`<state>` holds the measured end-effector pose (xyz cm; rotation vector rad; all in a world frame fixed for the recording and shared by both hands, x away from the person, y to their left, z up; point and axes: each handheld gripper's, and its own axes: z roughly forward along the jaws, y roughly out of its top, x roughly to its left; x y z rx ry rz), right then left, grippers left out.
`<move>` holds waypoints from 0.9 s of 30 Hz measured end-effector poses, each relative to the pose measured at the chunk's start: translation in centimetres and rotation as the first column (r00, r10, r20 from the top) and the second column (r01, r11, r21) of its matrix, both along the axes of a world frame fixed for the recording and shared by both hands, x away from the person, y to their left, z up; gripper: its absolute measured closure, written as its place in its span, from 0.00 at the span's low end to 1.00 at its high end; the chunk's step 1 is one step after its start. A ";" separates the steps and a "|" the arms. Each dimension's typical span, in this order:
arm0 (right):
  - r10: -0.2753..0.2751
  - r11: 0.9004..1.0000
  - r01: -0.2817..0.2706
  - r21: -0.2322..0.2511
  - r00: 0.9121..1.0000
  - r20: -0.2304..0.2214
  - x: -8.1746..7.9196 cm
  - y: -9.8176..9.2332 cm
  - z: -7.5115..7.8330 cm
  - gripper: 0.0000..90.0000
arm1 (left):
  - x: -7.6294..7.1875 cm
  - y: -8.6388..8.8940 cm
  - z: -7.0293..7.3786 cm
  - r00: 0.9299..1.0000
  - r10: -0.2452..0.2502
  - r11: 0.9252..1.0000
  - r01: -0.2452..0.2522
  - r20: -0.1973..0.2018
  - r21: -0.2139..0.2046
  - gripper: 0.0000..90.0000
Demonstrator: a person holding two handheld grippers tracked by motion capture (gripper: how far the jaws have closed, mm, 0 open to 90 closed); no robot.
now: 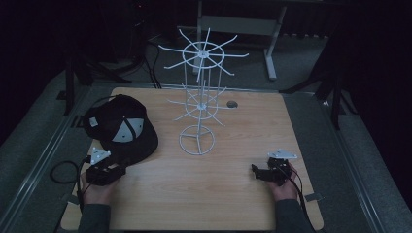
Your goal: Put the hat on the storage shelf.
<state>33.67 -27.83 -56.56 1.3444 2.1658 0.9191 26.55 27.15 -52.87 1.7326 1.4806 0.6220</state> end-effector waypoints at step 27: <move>0.000 1.000 0.000 0.000 1.000 0.000 0.0 0.0 0.0 0.16 | 0.9 1.8 0.5 0.998 0.056 0.998 -0.056 -0.001 0.006 0.49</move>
